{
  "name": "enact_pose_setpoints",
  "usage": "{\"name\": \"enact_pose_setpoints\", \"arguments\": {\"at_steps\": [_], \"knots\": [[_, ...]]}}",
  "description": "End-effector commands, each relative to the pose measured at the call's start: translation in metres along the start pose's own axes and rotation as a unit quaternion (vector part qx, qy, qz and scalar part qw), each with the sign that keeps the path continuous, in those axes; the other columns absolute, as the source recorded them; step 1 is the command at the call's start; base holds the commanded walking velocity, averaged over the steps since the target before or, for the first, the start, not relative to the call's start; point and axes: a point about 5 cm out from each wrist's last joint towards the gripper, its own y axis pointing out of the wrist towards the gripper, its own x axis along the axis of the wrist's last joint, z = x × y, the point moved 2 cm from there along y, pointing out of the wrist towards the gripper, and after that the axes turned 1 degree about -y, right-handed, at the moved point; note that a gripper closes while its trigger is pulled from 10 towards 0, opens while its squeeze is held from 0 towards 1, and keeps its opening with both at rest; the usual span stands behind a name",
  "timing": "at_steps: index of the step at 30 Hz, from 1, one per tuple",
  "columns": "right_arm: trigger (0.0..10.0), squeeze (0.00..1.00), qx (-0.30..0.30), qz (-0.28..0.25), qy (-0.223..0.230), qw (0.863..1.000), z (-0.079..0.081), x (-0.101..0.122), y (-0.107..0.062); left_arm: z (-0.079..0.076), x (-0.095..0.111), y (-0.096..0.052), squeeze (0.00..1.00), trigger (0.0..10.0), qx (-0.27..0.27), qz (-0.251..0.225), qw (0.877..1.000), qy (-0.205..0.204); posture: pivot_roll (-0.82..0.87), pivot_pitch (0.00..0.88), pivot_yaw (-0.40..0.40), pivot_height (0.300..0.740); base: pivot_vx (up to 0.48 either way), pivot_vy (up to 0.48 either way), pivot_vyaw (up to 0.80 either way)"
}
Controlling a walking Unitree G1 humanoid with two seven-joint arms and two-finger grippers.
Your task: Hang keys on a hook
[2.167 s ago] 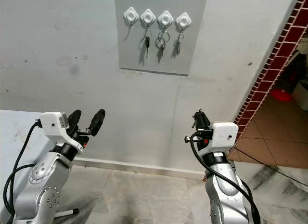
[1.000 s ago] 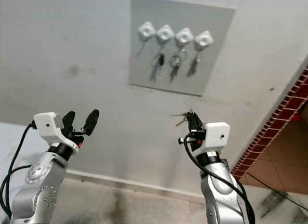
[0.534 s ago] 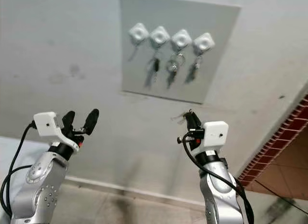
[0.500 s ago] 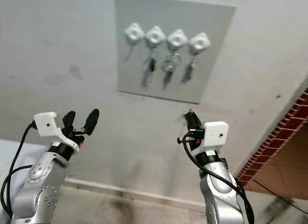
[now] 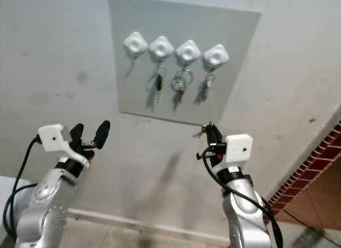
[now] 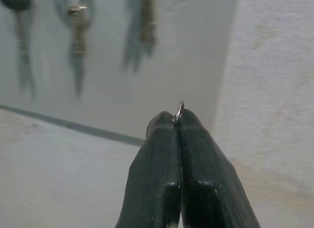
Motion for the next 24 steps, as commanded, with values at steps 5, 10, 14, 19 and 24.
{"name": "enact_pose_setpoints", "arguments": {"at_steps": [5,10,14,19,24], "knots": [[10.0,0.00,0.056,-0.034,0.002,0.998,0.016,0.018,0.025,-0.007,0.018,0.007,0.00,10.0,-0.043,-0.018,0.998,0.031,0.03,0.008,-0.052,0.740,0.000,0.000,0.00],[10.0,0.00,0.086,-0.054,0.006,0.995,0.023,0.030,0.041,-0.011,0.025,0.009,0.00,10.0,-0.058,-0.024,0.997,0.039,0.03,0.008,-0.050,0.740,0.000,0.000,0.00],[10.0,0.00,0.119,-0.072,0.012,0.990,0.032,0.041,0.054,-0.015,0.030,0.009,0.00,10.0,-0.070,-0.030,0.996,0.047,0.05,0.010,-0.054,0.740,0.000,0.000,0.00],[10.0,0.00,0.144,-0.083,0.020,0.986,0.041,0.048,0.064,-0.016,0.033,0.008,0.00,10.0,-0.074,-0.033,0.996,0.046,0.05,0.011,-0.058,0.740,0.000,0.000,0.00],[10.0,0.00,0.180,-0.086,0.026,0.980,0.054,0.052,0.072,-0.018,0.036,0.009,0.00,10.0,-0.077,-0.037,0.995,0.049,0.06,0.010,-0.069,0.740,0.000,0.000,0.00]]}}
